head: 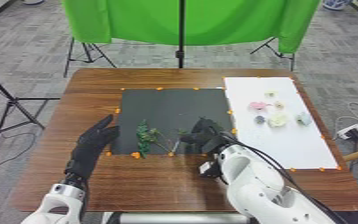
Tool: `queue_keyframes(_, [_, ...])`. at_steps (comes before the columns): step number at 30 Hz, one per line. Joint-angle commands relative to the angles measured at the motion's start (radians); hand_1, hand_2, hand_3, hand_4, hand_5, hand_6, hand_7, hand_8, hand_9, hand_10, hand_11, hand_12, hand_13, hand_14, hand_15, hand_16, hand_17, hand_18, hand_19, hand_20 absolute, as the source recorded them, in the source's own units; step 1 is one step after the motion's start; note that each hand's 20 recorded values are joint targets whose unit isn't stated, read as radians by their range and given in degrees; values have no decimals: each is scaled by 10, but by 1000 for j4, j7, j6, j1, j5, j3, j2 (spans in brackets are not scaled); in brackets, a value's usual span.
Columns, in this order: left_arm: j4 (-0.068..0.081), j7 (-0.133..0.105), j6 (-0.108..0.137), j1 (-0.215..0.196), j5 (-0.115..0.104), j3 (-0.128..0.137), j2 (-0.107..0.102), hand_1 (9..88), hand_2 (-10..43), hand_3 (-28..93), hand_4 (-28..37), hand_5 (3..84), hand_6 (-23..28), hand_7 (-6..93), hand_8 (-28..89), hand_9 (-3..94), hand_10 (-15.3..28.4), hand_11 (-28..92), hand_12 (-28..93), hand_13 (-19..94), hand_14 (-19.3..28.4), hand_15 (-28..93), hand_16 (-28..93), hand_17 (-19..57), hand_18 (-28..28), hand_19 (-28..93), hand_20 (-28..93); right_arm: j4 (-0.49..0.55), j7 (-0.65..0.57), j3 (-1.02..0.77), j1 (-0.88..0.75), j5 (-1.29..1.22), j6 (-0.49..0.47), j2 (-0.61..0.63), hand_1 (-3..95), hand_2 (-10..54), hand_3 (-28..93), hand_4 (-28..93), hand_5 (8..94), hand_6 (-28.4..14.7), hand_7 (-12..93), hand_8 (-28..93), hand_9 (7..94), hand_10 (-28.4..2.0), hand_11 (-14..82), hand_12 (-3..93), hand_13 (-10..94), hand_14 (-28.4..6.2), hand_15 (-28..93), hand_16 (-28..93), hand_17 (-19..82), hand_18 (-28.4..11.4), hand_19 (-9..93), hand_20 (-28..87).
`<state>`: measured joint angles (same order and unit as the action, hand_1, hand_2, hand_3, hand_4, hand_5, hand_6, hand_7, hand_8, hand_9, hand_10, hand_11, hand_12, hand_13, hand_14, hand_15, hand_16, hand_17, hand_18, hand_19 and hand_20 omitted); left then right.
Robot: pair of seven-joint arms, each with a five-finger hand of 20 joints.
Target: Arrange flowers
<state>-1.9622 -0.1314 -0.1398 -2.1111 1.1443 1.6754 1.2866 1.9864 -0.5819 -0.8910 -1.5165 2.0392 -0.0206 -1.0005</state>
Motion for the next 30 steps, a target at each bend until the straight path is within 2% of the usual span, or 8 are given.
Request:
queue_keyframes(1, [3, 9, -10, -15, 1, 3, 12, 203, -64, 658, -231, 342, 37, 37, -26, 390, 115, 105, 183, 284, 166, 138, 73, -9, 144, 40, 200, 35, -29, -48, -68, -5, -7, 34, 274, 29, 626, -100, 817, -30, 152, -78, 930, -123, 434, 243, 937, -36, 661, 266, 718, -121, 932, 627])
queue_keyframes(10, [-1, 8, -6, -21, 2, 6, 13, 205, -63, 656, -232, 343, 36, 38, -27, 390, 117, 105, 183, 284, 166, 140, 74, -9, 143, 39, 200, 94, -23, -79, -115, -47, -26, 65, 264, 30, 620, -97, 823, -30, 154, -74, 932, -125, 431, 242, 937, -37, 660, 265, 720, -120, 932, 624])
queue_keyframes(13, [-1, 12, -11, -18, 3, 7, 14, 205, -62, 656, -231, 343, 35, 37, -27, 390, 117, 105, 183, 284, 166, 139, 73, -9, 143, 39, 201, 123, 4, -115, -132, -129, -13, 70, 263, 30, 620, -97, 823, -30, 154, -74, 931, -125, 430, 242, 937, -36, 660, 265, 719, -121, 932, 623])
queue_keyframes(16, [-1, 11, -12, -17, 4, 7, 15, 205, -62, 656, -231, 343, 36, 37, -27, 390, 116, 105, 183, 284, 166, 138, 73, -9, 143, 40, 201, 159, 37, -169, -155, -179, 98, 78, 264, 28, 619, -96, 818, -30, 156, -73, 925, -127, 423, 242, 937, -37, 647, 266, 712, -120, 932, 620])
queue_keyframes(20, [-2, 12, -9, -22, 1, 8, 13, 205, -62, 656, -231, 344, 36, 37, -27, 388, 115, 105, 184, 284, 165, 139, 73, -9, 143, 40, 200, 166, -15, -219, -139, 43, 213, 106, 297, -13, 627, -91, 769, -28, 163, -68, 856, -141, 328, 255, 917, -49, 585, 336, 663, -127, 932, 603])
queue_keyframes(21, [-2, 15, -8, -22, 0, 8, 13, 204, -62, 656, -231, 344, 36, 37, -27, 388, 115, 104, 184, 284, 166, 139, 73, -9, 143, 40, 201, 156, -45, -227, -123, 93, 210, 117, 306, -23, 630, -90, 755, -27, 163, -67, 842, -144, 311, 257, 908, -52, 585, 341, 652, -129, 932, 603])
queue_keyframes(24, [-3, 18, -9, -23, 0, 5, 12, 205, -61, 656, -231, 345, 37, 37, -27, 389, 116, 104, 183, 284, 166, 139, 73, -9, 143, 40, 200, 123, -131, -258, -83, 155, 117, 153, 324, -43, 637, -90, 706, -24, 150, -65, 792, -156, 266, 259, 875, -61, 594, 346, 623, -132, 932, 596])
queue_keyframes(30, [0, 19, -7, -15, 0, -1, 11, 206, -61, 655, -231, 346, 37, 37, -27, 389, 115, 103, 183, 284, 166, 138, 73, -9, 143, 39, 200, 32, -174, -250, -39, 153, 116, 187, 335, -69, 631, -89, 626, -50, 102, -55, 771, -166, 239, 254, 865, -62, 594, 333, 619, -123, 932, 570])
